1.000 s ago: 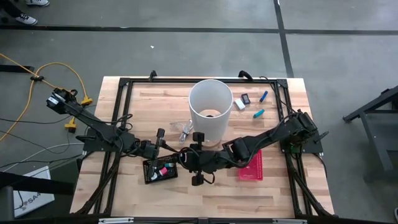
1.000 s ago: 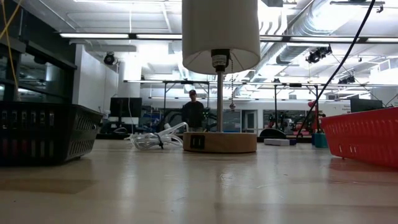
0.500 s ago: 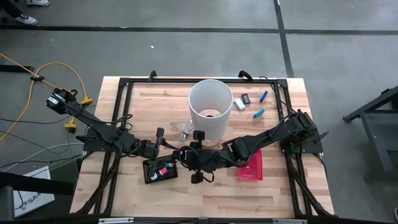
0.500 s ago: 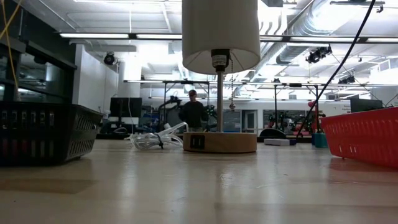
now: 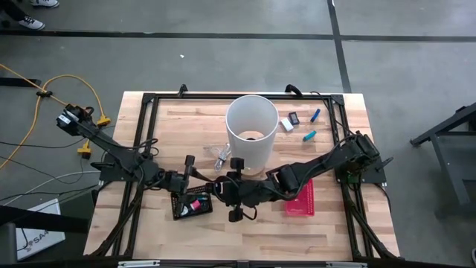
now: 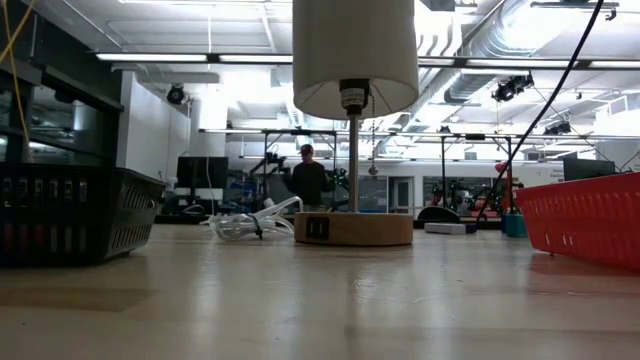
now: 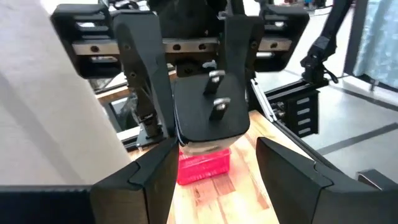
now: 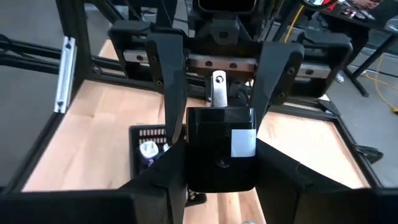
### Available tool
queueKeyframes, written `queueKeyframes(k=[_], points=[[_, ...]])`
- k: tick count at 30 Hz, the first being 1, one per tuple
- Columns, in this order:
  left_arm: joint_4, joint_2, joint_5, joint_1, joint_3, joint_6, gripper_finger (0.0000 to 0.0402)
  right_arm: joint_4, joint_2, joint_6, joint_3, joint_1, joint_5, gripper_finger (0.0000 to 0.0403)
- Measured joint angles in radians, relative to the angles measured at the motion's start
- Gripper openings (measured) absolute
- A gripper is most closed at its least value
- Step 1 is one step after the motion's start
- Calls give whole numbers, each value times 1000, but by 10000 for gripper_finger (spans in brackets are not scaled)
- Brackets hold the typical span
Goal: Pick & Place Office items
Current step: Put the black charger adapter into the black bin
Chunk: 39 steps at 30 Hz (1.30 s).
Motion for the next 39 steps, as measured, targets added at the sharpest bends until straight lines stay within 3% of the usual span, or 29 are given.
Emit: queueKeyframes(k=[7, 39], points=[[3, -2, -108, -25, 2, 12, 209, 6, 1, -6, -1, -1, 27, 139], [56, -1, -106, -33, 2, 30, 209, 34, 2, -28, -2, 2, 26, 139]])
